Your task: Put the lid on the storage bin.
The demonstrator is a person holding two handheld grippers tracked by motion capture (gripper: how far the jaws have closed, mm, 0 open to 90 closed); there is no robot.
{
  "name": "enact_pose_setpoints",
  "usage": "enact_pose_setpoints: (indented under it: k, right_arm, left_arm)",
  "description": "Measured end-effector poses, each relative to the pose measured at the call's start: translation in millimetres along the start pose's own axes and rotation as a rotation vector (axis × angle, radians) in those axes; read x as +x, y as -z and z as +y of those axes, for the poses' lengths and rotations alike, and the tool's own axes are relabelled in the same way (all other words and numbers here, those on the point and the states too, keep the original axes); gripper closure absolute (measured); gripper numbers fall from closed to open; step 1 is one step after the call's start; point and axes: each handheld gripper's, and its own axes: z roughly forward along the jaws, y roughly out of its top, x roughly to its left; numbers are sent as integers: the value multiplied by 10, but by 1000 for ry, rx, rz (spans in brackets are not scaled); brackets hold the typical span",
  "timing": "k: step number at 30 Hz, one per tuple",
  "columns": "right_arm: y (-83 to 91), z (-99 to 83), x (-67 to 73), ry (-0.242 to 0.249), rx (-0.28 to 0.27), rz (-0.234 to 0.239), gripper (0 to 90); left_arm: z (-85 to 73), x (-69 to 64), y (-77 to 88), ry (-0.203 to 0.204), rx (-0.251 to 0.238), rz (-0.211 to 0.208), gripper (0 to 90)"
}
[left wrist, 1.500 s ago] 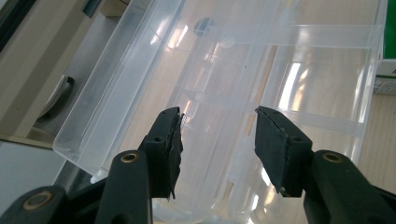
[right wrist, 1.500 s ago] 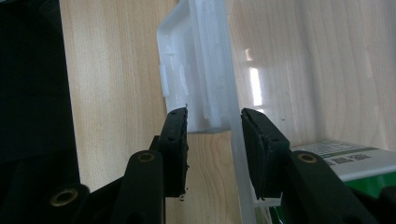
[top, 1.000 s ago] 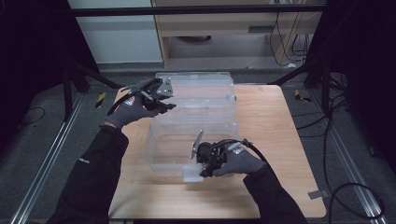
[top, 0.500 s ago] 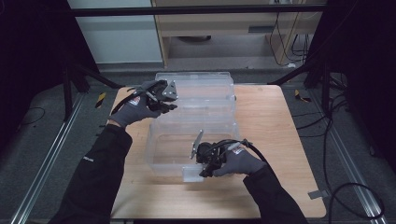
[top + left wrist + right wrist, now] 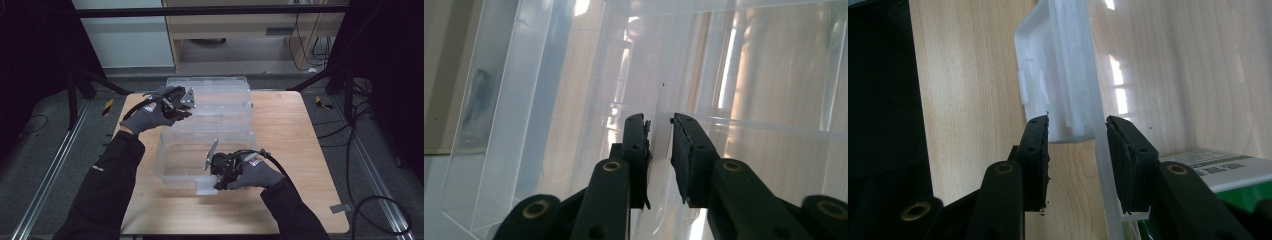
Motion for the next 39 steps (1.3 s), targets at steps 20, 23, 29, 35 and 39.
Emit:
enact_pose_setpoints:
  k: [20, 23, 29, 35, 39]
  right_arm:
    - [-6, 5, 29, 4, 1, -22, 627]
    - [-6, -4, 22, -6, -7, -13, 628]
    - [-11, 3, 30, -5, -1, -19, 630]
    - [-15, 8, 25, -7, 1, -19, 631]
    - [-15, 3, 28, -12, -3, -15, 634]
  left_arm:
    - [114, -7, 49, -45, 49, -46, 850]
    - [120, -14, 67, -49, 50, -48, 852]
    - [132, -28, 90, -50, 54, -49, 858]
    - [145, -63, 132, -61, 46, -49, 862]
    - [149, -105, 191, -67, 45, -56, 864]
